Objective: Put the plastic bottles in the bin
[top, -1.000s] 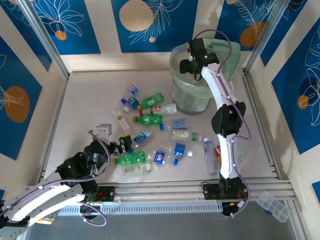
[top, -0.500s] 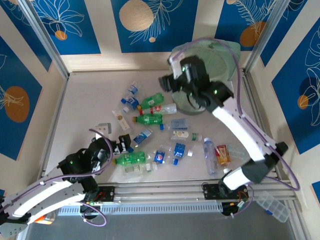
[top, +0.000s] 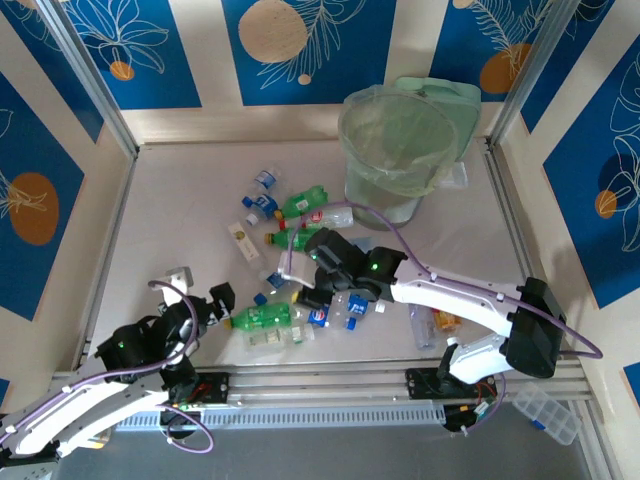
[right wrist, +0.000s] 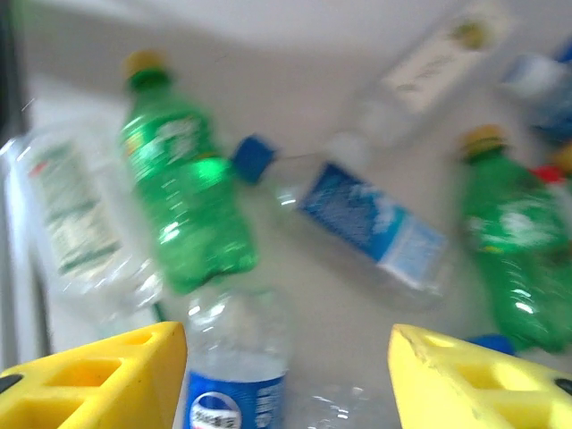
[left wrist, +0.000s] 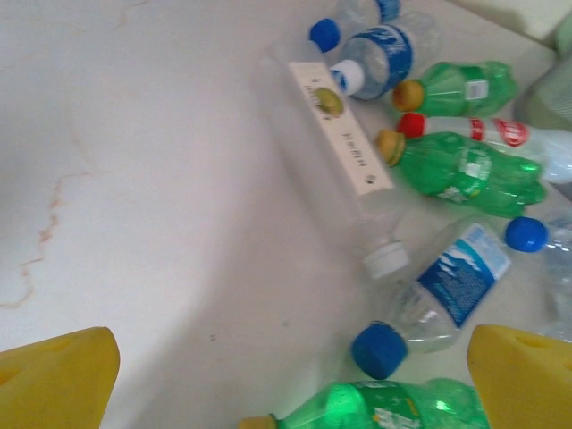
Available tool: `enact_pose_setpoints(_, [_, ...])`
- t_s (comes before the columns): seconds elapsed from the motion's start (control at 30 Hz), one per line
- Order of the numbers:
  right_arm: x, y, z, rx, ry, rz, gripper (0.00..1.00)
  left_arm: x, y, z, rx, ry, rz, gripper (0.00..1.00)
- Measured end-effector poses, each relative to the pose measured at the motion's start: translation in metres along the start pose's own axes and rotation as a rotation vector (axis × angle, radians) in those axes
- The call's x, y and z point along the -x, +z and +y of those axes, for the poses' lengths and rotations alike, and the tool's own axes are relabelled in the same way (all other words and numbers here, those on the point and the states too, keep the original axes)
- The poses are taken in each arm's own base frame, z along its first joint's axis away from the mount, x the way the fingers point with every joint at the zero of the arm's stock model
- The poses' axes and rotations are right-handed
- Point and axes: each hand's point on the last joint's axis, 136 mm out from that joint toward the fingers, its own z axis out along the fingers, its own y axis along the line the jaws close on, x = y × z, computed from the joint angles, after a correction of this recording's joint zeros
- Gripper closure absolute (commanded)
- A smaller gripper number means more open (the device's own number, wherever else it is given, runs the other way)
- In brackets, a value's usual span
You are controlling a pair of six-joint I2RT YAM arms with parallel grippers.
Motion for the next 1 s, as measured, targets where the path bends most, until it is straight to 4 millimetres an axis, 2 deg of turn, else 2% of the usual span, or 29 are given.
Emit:
enact_pose_setpoints(0.17, [-0.007,0.023,0.040,0.173,-0.189,0.016,0.37,0.001,0.000,0.011,0.066,-0.004,-0.006,0.00])
enact_pose_setpoints(0.33, [-0.028,0.050,0.066,0.299,-0.231,0.088,0.34,0.003,-0.002,0.014,0.063,-0.021,-0.018,0.00])
enact_pose_setpoints(0.57, [-0.030,0.054,0.076,0.326,-0.233,0.099,0.29,0.010,-0.009,0.018,0.030,-0.061,-0.056,0.00])
enact_pose_setpoints(1.0, [-0.044,0.069,0.085,0.333,-0.189,0.171,0.28,0.009,-0.010,0.019,0.025,-0.066,-0.059,0.00])
